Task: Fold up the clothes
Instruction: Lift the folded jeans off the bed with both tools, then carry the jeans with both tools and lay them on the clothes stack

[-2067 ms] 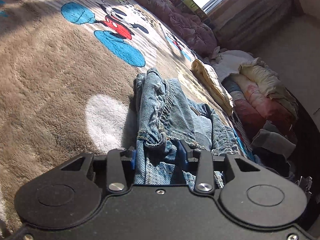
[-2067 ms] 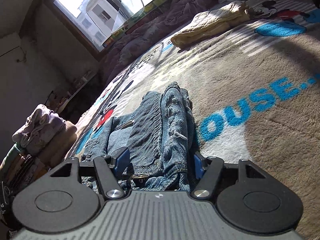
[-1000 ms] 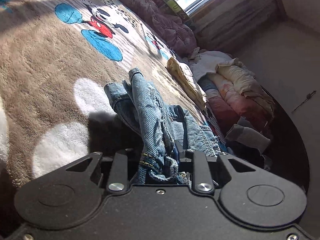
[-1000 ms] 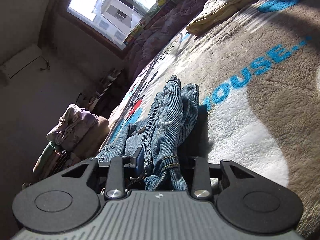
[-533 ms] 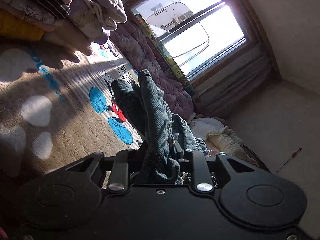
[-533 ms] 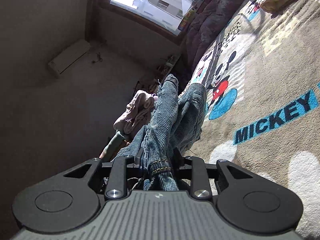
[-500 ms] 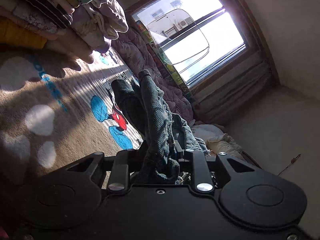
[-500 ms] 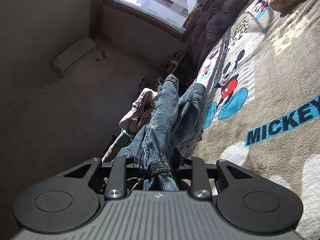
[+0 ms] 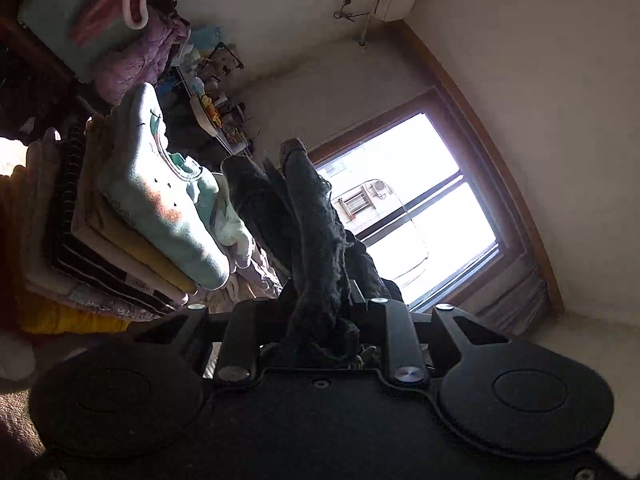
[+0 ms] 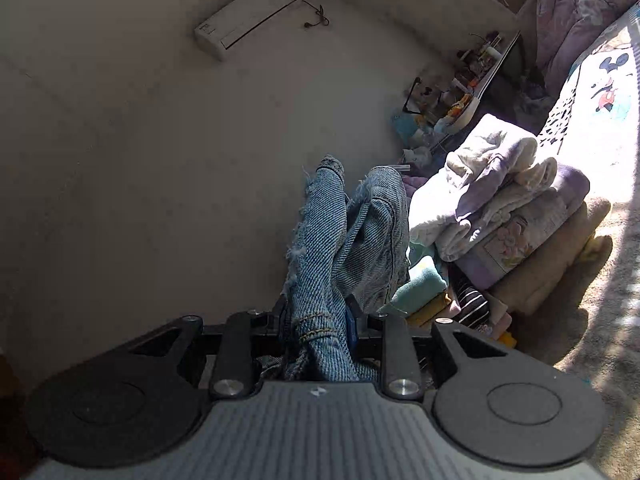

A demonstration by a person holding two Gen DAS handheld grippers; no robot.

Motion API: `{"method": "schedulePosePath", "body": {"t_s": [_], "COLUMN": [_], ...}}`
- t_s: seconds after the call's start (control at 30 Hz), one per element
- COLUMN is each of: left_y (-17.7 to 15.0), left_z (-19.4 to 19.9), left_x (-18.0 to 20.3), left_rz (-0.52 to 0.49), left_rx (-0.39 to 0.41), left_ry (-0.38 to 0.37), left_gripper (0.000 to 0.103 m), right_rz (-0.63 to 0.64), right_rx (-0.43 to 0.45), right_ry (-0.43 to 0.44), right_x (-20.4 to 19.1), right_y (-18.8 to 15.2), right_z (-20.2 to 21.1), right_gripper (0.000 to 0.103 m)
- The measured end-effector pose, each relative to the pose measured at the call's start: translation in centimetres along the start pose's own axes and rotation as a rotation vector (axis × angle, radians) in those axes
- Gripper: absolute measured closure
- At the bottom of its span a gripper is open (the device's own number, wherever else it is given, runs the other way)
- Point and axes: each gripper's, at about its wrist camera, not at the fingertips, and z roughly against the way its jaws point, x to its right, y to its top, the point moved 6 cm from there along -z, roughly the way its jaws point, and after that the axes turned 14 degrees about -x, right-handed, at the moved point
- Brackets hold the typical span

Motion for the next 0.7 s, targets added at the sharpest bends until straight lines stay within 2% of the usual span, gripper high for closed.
{"method": "schedulePosePath", "body": {"t_s": [0.3, 0.43, 0.53, 0.6, 0.67, 0.7], "left_y": [9.1, 11.4, 13.1, 12.5, 10.8, 10.6], "left_z": [-3.0, -4.8, -6.1, -7.3, -7.8, -7.5], "left_x": [0.0, -3.2, -5.5, -9.6, -14.4, -15.1], "left_rz": [-0.033, -0.008, 0.011, 0.067, 0.156, 0.178], "left_rx": [0.086, 0.105, 0.119, 0.095, 0.063, 0.068], "left_ry": [0.012, 0.068, 0.110, 0.197, 0.273, 0.244], "left_gripper": [0.082, 0.082, 0.082, 0.082, 0.082, 0.081], "right_rz": [0.033, 0.025, -0.021, -0.040, -0.075, -0.102], "right_rx": [-0.040, -0.044, -0.044, -0.067, -0.172, -0.200], "right_ry": [0.089, 0.145, 0.141, 0.071, -0.194, -0.240], "right_x": [-0.5, -0.1, 2.7, 5.8, 11.4, 13.1], "right_y": [7.4, 11.9, 14.2, 14.2, 11.7, 10.6], "right_z": [-7.9, -11.2, -14.1, -16.3, -20.2, -21.1], "right_gripper": [0.075, 0.075, 0.075, 0.073, 0.072, 0.075]}}
